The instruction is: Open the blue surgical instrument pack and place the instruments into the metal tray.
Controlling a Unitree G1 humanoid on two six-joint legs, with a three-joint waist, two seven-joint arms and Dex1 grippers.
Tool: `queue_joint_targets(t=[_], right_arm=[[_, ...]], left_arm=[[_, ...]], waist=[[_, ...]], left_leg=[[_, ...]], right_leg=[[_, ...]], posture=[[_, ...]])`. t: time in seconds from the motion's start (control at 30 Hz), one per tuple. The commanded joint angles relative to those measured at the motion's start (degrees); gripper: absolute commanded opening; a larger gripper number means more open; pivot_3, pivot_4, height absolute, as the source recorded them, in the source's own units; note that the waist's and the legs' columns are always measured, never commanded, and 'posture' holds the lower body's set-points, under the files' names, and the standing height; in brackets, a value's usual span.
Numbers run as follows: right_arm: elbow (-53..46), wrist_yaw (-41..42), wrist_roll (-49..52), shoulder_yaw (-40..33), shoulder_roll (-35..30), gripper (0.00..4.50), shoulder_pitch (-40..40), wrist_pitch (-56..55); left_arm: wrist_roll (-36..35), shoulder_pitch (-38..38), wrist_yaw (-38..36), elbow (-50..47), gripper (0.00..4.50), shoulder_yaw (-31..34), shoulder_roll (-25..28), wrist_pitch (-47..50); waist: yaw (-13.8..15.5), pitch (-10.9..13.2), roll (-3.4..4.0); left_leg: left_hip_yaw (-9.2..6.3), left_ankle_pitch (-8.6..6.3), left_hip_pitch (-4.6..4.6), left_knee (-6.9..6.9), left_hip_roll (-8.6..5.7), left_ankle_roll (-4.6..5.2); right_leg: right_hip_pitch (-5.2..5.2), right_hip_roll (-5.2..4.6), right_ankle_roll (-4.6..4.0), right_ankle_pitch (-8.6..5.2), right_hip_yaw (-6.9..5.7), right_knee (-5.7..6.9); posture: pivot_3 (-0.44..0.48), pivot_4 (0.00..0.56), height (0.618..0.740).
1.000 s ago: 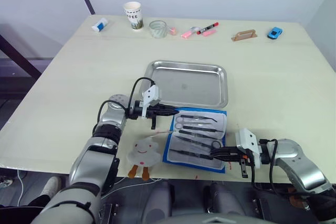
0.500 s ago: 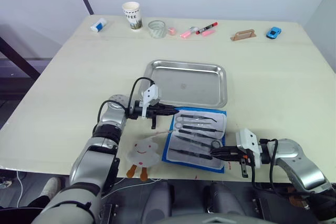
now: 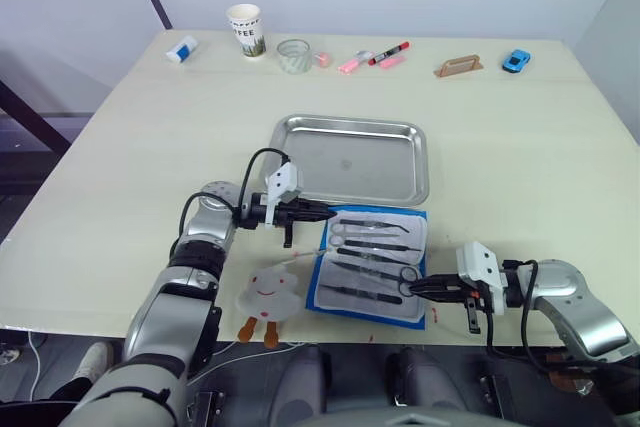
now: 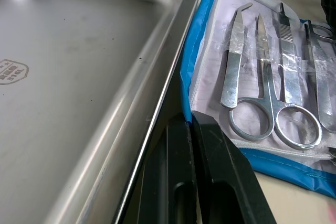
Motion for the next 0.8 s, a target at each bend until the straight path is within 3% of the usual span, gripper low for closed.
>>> queue_joint_targets(t=[0.03,0.3,0.4,0.47,0.67,0.7,0.8], right_arm=[[0.3,0.3,-1.3,-0.5,-0.8,0.06,0.9,-1.5],[-0.7,0.6,0.5,-0.9,0.6,0.06,1.4,-3.7],[-1.2,0.9,2.2,-1.7,1.3,0.0,1.6,-4.2],[-1.5,1.2,3.2,-2.4,1.5,0.0,1.5,-4.3],[-2.8,2.2,8.3,-5.1,1.9,0.0,0.6,-2.1],[-3.1,2.3,9.0,-5.5,1.9,0.63,0.5,-1.8],[-4.6,2.8,10.3,-6.5,1.0,1.77,1.1,-0.8]], left_arm=[[0.6,1.7,-1.2,-0.4,0.0,0.0,1.9,1.0],[-1.8,1.7,-1.9,-1.2,0.0,1.4,1.2,2.1],[-2.6,1.8,-2.5,-2.1,0.79,1.8,1.1,2.1],[-3.0,1.9,-3.1,-2.4,1.85,2.2,1.2,2.1],[-4.7,2.3,-4.4,-4.0,4.39,3.6,1.4,1.5],[-5.0,2.4,-4.6,-4.5,4.5,3.8,1.5,1.8],[-5.5,2.8,-5.3,-6.3,4.5,4.3,2.5,2.2]], waist=[[-0.1,0.0,0.0],[-0.7,0.0,0.0],[-0.8,0.0,0.0],[-0.8,0.0,0.0],[-0.5,0.0,0.0],[-0.5,0.0,0.0],[-0.5,0.0,0.0]], left_leg=[[0.0,0.0,0.0,0.0,0.0,0.0],[-0.01,0.0,0.0,-0.02,0.0,0.0],[-0.02,0.0,-0.01,-0.03,0.01,0.0],[-0.01,0.0,-0.01,-0.03,0.01,0.0],[-0.01,0.0,-0.03,-0.03,0.0,0.0],[-0.01,0.0,-0.03,-0.03,0.0,0.0],[-0.01,0.0,-0.04,-0.03,0.0,0.0]], right_leg=[[0.0,0.0,0.0,0.0,0.0,0.0],[0.0,0.0,0.0,0.0,0.0,-0.01],[-0.01,0.0,-0.01,0.0,0.0,-0.01],[-0.01,0.0,-0.01,0.0,0.0,-0.01],[-0.01,-0.01,0.0,0.0,-0.01,-0.01],[-0.01,-0.01,0.0,0.0,-0.01,-0.01],[-0.02,-0.01,0.0,0.0,-0.01,-0.01]], posture=[[0.0,0.15,0.728],[0.0,0.15,0.728],[0.0,0.15,0.728],[0.0,0.15,0.728],[0.0,0.15,0.728],[0.0,0.15,0.728],[0.0,0.15,0.728]])
